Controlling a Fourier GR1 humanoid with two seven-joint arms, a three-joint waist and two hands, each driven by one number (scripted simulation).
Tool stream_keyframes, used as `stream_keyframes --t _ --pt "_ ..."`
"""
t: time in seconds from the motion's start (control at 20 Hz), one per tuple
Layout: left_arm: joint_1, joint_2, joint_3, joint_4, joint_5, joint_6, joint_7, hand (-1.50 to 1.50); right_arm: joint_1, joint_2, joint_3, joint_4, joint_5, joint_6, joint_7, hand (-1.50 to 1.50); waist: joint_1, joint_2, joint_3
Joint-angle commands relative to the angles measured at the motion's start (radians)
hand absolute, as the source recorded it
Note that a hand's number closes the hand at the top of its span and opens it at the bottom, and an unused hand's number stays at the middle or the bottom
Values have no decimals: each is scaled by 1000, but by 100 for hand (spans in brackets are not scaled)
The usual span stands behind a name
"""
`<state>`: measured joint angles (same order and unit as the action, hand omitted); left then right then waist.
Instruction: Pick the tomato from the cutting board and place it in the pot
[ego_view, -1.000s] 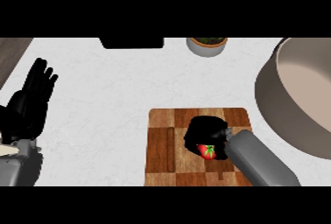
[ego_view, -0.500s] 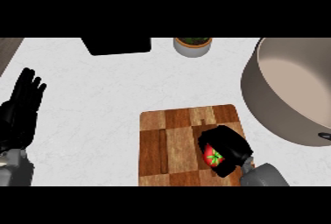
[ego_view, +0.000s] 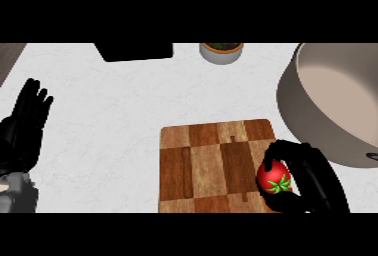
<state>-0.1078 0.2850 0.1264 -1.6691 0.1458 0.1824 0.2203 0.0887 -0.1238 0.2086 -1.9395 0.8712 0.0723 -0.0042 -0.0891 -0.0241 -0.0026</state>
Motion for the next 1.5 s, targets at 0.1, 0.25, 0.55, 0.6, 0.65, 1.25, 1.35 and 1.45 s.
stream_keyframes --t 0.1,0.25,0.55,0.6,0.65,1.25,1.35,1.45 --pt "-27 -27 -38 0 -17 3 8 0 131 -26 -181 -390 -131 44 129 150 49 17 2" --pt "-81 -62 -62 47 -29 6 -22 0 104 -53 -318 -395 -182 61 166 150 71 23 3" --pt "-93 -42 -51 6 -45 0 34 0 -34 -110 -529 -315 -426 155 245 150 87 24 3" --pt "-87 -40 -29 38 -21 -28 3 0 -8 -88 -528 -209 -386 89 134 150 87 24 3" --pt "-57 -57 -48 35 -46 -20 -31 0 -110 -154 -575 -209 -416 139 230 150 90 25 3" --pt "-75 -56 -53 -19 -38 -39 28 0 -212 -320 -674 263 -196 -70 -49 150 112 34 4" --pt "-104 -44 -27 12 -19 -48 30 0 -275 -326 -642 367 -98 -157 -55 150 121 36 4" --pt "-124 -72 -56 58 -62 -26 -6 0 -299 -322 -627 504 -48 -237 -122 150 112 36 4"
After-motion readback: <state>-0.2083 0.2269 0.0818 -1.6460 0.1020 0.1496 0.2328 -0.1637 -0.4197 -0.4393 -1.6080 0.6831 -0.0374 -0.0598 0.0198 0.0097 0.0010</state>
